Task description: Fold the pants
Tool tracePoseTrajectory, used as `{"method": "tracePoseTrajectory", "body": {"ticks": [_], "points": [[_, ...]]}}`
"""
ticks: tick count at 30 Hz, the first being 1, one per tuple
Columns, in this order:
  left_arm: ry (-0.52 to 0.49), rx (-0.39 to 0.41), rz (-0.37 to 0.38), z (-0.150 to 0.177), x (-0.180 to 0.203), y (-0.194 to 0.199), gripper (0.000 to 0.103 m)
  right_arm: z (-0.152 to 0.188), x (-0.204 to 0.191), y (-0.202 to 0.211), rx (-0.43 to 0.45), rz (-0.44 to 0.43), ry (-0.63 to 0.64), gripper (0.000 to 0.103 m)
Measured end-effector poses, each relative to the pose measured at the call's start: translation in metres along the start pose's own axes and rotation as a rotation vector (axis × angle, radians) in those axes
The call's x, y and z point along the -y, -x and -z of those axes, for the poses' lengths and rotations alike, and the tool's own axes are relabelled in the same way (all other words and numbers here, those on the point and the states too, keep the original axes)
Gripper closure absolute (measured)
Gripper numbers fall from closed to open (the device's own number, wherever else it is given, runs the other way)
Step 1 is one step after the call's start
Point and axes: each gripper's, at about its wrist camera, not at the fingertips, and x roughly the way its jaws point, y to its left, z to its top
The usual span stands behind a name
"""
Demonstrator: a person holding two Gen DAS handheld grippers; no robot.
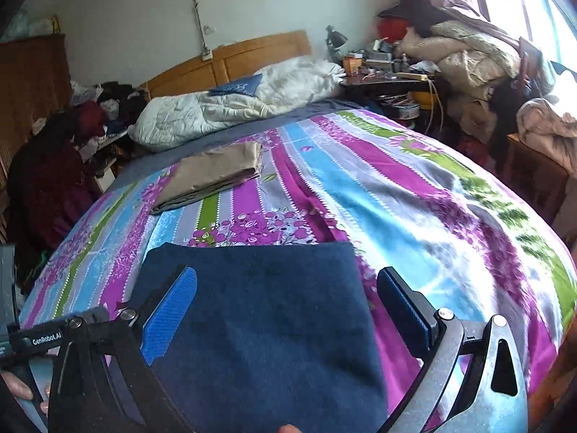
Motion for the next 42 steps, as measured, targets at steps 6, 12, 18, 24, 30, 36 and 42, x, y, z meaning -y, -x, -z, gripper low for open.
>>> {"method": "tracePoseTrajectory", "body": {"ticks": [6,12,18,24,30,36,42], "points": [[0.004,0.048,0.114,-0.071,0.030,-0.076,0.005,-0.027,-0.005,-0.117,-0.103,-0.069,0.054,0.010],[0.067,-0.040,-0.039,-0.084,-0.003,-0.152,0.000,-0.018,0.072,-0.202,-0.289,0.008,-0.211,0.031],[-0.001,0.010,-0.024,-0.068,-0.006,-0.107,0.006,-0.021,0.057,-0.127,-0.204,-0.056,-0.109,0.030],[-0.085,0.048,0.086,0.026,-0.004,-0.008,0.000,0.046,0.021,-0.038,-0.182,-0.155,0.024,0.028],[-0.073,0.047,0.024,0.092,-0.029,-0.029,0.000,0.104,0.000,-0.035,-0.132,-0.024,0.185,0.024],[-0.186,0.080,0.047,0.061,0.028,0.018,0.000,0.056,0.031,0.032,0.002,-0.056,0.147,0.000],[-0.264,-0.018,0.213,0.041,0.151,-0.008,0.000,0.014,0.157,0.042,-0.038,0.356,0.122,0.000]]}}
